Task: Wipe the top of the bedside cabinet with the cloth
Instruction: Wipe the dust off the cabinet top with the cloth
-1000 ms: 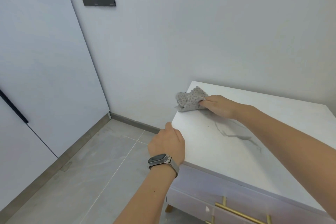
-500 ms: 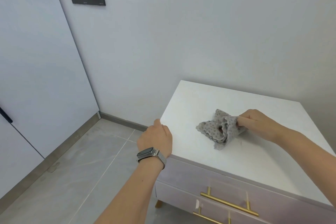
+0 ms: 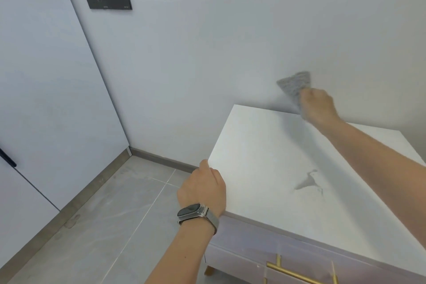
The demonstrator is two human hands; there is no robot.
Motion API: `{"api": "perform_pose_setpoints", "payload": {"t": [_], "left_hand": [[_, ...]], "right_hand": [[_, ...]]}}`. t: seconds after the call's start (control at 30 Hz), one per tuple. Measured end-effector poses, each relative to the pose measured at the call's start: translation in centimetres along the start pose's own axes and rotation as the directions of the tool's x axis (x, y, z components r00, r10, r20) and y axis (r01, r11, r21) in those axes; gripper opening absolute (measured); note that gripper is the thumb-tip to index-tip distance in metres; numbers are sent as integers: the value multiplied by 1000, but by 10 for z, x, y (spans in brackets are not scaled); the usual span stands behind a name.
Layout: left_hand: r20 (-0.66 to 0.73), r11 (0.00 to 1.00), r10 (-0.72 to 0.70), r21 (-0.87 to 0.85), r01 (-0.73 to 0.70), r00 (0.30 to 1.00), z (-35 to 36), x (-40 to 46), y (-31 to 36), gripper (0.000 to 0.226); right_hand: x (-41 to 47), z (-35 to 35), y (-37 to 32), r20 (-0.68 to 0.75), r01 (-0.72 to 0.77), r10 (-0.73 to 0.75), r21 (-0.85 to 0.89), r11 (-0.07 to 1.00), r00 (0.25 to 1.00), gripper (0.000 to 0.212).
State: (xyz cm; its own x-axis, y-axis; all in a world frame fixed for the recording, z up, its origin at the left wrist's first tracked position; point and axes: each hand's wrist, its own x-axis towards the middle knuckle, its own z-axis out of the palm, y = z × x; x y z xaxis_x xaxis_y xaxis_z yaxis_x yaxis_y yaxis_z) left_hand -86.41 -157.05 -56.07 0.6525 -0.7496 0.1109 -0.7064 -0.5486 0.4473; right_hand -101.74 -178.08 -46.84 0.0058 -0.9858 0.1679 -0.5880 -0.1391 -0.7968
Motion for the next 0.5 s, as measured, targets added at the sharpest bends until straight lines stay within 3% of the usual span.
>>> {"api": "perform_pose_setpoints", "payload": {"t": [0.1,0.17,0.5], "left_hand": [[-12,1000,-1,14,2,1000,2,1,0,31],[-14,1000,-5,19,5,1000,3,1,0,32],[9,1000,-7,19,7,1000,1,2,1,32]], "right_hand": [[-3,48,-5,265,128,-67,-218,968,962,48],[1,77,-1,343,184,-72,-306,934,936,51],[-28,107,-28,559,364,-161,-274,890,813,51]]}}
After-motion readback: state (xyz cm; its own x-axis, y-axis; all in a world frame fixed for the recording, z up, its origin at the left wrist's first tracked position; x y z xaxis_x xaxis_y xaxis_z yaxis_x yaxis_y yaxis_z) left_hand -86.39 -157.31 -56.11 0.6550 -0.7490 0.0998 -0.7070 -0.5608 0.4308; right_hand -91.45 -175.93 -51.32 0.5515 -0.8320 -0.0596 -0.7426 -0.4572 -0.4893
